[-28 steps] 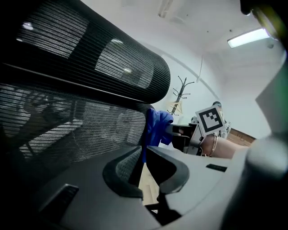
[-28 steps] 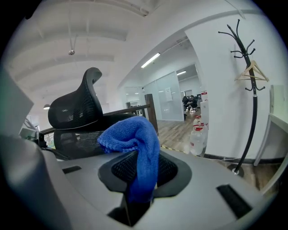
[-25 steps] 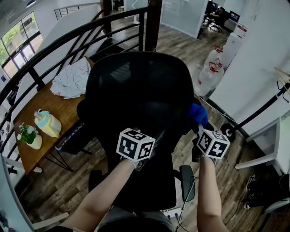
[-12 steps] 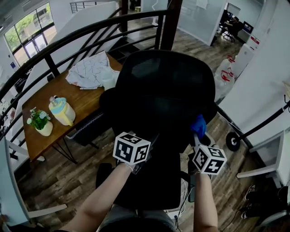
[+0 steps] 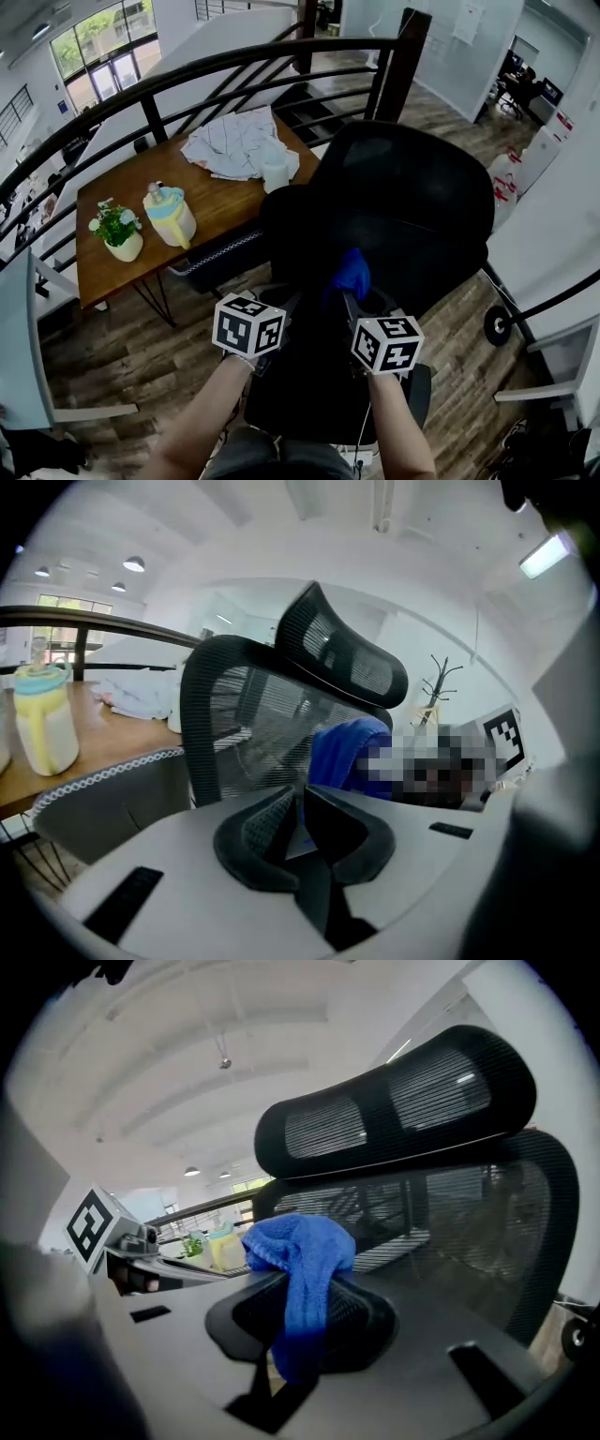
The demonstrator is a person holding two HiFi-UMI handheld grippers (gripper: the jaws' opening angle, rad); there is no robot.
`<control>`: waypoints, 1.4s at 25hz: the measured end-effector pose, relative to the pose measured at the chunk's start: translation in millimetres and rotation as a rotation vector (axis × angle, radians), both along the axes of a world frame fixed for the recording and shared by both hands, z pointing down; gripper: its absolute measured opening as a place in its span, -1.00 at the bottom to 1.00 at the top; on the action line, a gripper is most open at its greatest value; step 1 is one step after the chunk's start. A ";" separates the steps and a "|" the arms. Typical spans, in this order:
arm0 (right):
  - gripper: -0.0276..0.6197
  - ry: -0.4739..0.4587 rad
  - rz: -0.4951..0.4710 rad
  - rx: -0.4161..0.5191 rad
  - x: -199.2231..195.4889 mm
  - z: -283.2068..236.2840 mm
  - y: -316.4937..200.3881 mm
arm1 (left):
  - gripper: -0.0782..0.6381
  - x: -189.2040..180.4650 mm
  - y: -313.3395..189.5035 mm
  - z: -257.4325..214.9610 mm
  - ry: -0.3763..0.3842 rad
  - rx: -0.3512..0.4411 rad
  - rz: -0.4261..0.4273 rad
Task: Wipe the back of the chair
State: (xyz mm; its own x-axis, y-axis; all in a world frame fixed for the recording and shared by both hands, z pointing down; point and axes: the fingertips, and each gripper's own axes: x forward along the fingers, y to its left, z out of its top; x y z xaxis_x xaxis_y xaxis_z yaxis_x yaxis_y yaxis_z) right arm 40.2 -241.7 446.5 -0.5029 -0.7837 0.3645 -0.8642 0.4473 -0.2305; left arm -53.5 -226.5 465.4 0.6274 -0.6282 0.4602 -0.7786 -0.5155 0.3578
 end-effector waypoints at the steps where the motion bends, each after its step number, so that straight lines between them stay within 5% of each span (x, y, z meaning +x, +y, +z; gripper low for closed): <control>1: -0.65 -0.005 -0.033 0.001 -16.2 0.9 -2.1 | -0.67 -10.7 0.1 0.8 0.000 -0.003 -0.021; 9: -0.65 -0.026 -0.243 0.003 -114.8 10.0 -13.2 | -0.67 -68.5 2.6 6.2 -0.028 -0.008 -0.137; 15: -0.65 -0.023 -0.301 -0.023 -141.6 29.1 -26.6 | -0.67 -88.5 0.8 23.0 -0.039 -0.038 -0.187; 21: -0.65 -0.002 -0.256 -0.057 -125.7 48.8 -44.1 | -0.67 -79.1 -8.2 39.1 -0.030 -0.066 -0.179; 35: -0.65 0.037 -0.075 -0.080 -21.1 64.3 -56.9 | -0.67 -0.2 -27.0 48.6 -0.018 -0.077 -0.056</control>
